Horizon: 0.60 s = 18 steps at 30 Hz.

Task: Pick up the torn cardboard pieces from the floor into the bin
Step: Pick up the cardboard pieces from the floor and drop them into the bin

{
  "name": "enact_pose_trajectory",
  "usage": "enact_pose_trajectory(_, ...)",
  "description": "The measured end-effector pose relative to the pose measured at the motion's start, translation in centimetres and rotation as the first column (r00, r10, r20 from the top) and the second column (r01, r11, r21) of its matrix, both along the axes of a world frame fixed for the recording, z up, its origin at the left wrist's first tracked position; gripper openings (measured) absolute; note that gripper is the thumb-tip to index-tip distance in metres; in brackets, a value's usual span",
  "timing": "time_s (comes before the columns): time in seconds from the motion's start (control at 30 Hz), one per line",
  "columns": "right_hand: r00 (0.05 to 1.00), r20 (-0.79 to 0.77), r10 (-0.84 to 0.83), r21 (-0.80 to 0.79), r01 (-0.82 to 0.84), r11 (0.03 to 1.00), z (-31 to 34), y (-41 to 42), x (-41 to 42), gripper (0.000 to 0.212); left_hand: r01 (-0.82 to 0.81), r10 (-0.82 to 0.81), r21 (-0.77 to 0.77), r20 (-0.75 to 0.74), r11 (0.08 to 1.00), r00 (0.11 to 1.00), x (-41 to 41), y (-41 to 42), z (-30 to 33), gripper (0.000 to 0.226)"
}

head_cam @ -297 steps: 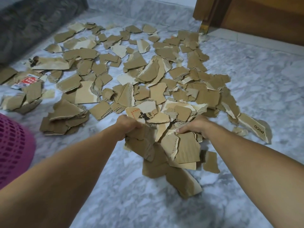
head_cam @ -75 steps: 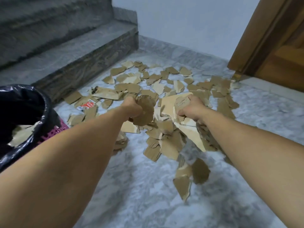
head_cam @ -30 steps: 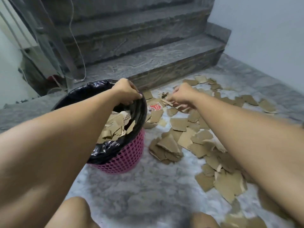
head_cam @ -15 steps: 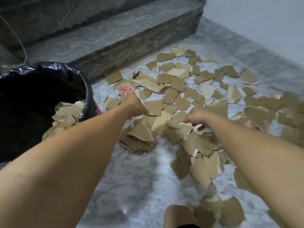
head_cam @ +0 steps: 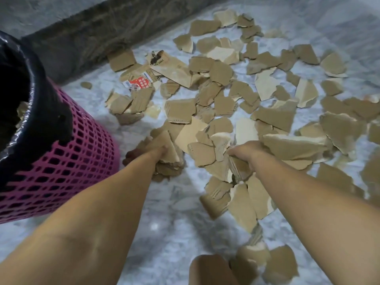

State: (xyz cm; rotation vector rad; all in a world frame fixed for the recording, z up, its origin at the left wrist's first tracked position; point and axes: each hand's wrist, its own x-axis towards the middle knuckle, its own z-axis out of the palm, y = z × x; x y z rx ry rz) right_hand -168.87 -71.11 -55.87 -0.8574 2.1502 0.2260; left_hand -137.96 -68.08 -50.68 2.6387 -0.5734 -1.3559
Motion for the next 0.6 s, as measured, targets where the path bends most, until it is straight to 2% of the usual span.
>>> enact_pose_trajectory(0.03, 1.0, 0.007, -0.001, -0.04, 0.001, 0.999, 2.3, 0.3, 1.2, 0.134, -0.089, 0.09, -0.02, 0.05, 0.996, 0.995, -0.5, 0.1, 0.2, 0.136)
enact_pose_trajectory(0.07, 1.0, 0.008, 0.026, -0.073, -0.025, 0.997, 5.8, 0.8, 2.9, 0.125, -0.153, 0.156, -0.038, 0.1, 0.988, 0.983, -0.6, 0.3, -0.2, 0.137)
enact_pose_trajectory(0.13, 0.999, 0.034, 0.031, -0.102, -0.027, 0.994, 9.4, 1.2, 4.7, 0.113, -0.183, 0.195, -0.082, 0.167, 0.98, 0.966, -2.1, 0.8, 2.3, 0.123)
enact_pose_trajectory(0.2, 0.992, 0.121, 0.019, -0.132, -0.003, 0.991, 9.5, 1.1, 4.7, 0.099, -0.192, 0.213, -0.144, 0.149, 0.971, 0.966, -3.0, 0.6, 3.2, 0.108)
enact_pose_trajectory(0.23, 0.986, 0.163, 0.022, -0.129, -0.001, 0.992, 9.2, 1.0, 4.6, 0.09, -0.217, 0.236, -0.178, 0.092, 0.96, 0.968, -3.1, 0.4, 2.9, 0.103)
enact_pose_trajectory(0.33, 0.971, 0.232, 0.053, -0.133, -0.022, 0.991, 9.0, 1.2, 4.6, 0.068, -0.242, 0.246, -0.251, -0.013, 0.937, 0.969, -2.7, 0.1, 2.0, 0.101)
enact_pose_trajectory(0.43, 0.94, 0.34, 0.038, -0.131, 0.007, 0.991, 8.4, 1.6, 5.1, 0.076, -0.252, 0.235, -0.29, -0.095, 0.923, 0.967, -2.6, 0.1, 1.9, 0.101)
enact_pose_trajectory(0.5, 0.915, 0.401, 0.044, -0.121, 0.005, 0.993, 8.1, 1.8, 5.3, 0.09, -0.237, 0.195, -0.295, -0.165, 0.926, 0.967, -2.9, 0.3, 3.3, 0.078)
enact_pose_trajectory(0.53, 0.906, 0.42, 0.054, -0.123, -0.002, 0.992, 8.0, 1.9, 5.3, 0.091, -0.23, 0.183, -0.297, -0.178, 0.927, 0.967, -3.1, 0.3, 3.9, 0.065)
enact_pose_trajectory(0.6, 0.888, 0.455, 0.061, -0.136, 0.001, 0.991, 8.5, 2.0, 5.6, 0.086, -0.248, 0.18, -0.3, -0.236, 0.921, 0.955, -3.3, 0.3, 4.2, 0.055)
